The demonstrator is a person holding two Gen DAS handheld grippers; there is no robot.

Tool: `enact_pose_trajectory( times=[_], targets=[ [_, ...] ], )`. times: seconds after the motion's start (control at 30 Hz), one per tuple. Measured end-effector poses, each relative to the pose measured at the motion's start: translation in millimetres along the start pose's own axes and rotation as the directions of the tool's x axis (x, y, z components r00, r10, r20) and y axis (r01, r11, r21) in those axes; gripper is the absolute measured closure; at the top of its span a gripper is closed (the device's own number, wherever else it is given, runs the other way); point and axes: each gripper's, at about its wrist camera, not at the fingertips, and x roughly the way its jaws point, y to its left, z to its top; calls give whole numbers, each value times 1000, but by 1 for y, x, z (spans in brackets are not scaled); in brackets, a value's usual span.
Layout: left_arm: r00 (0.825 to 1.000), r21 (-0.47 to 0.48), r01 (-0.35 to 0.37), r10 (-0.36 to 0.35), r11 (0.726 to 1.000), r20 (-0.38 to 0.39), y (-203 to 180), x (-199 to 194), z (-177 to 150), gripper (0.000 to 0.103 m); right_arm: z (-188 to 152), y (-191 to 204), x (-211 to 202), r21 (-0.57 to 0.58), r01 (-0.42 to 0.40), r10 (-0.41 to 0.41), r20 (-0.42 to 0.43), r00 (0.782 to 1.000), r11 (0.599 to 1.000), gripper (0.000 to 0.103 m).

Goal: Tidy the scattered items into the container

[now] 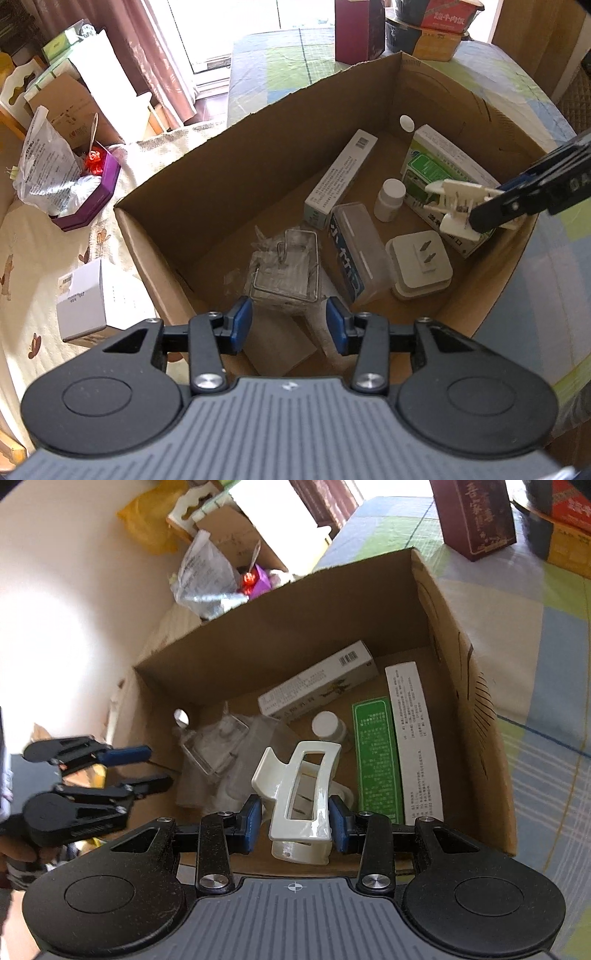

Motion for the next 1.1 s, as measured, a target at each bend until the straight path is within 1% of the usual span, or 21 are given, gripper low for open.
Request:
enact_pose_trajectory(
  times=[0.1,0.17,0.2,0.23,0.27,0.3,0.37,0.43,0.5,0.57,0.8,0.87,1.1],
  targets=[
    [1000,-10,12,-12,1000,9,0,-2,-1,64,-2,6,5,-101,68,-68,7,998,993,61],
    [1000,-24,24,-23,999,16,0,-4,-1,59,-6,12,4,-172,109,-105,31,994,979,60],
    [999,-33,27,-26,999,19,0,-5,-2,57,-7,14,4,-196,133,-128,40,991,972,35],
    [999,-38,29,-28,999,22,0,-6,-2,54,-10,15,2,-207,135,-126,57,990,969,24],
    [999,-41,28,-28,999,24,0,-7,-2,52,-11,16,0,-213,133,-121,66,990,968,23],
    [999,-43,26,-25,999,25,-1,-7,-3,51,-12,17,-1,-218,130,-117,71,991,967,23],
    [1000,-50,16,-15,999,26,-2,-8,-4,44,-14,19,-3,-232,150,-134,81,988,961,23],
    [1000,-60,13,-11,998,23,-2,-9,-5,43,-15,21,-4,-243,165,-149,83,985,956,23],
    [1000,-64,9,-8,998,20,-1,-9,-6,41,-15,23,-6,-245,181,-166,82,983,953,23],
    [1000,-68,-2,3,998,14,-2,-9,-7,36,-16,23,-9,-244,191,-177,76,981,951,23],
    [1000,-75,-23,23,997,3,-6,-10,-6,29,-15,27,-13,-244,235,-226,65,972,941,23],
    [999,-76,-32,32,997,-1,-8,-11,-6,24,-15,28,-13,-249,255,-245,70,967,934,22],
    [998,-106,-67,68,992,-1,-16,-12,-6,21,-21,31,-13,-266,302,-290,85,953,915,22]
  ],
)
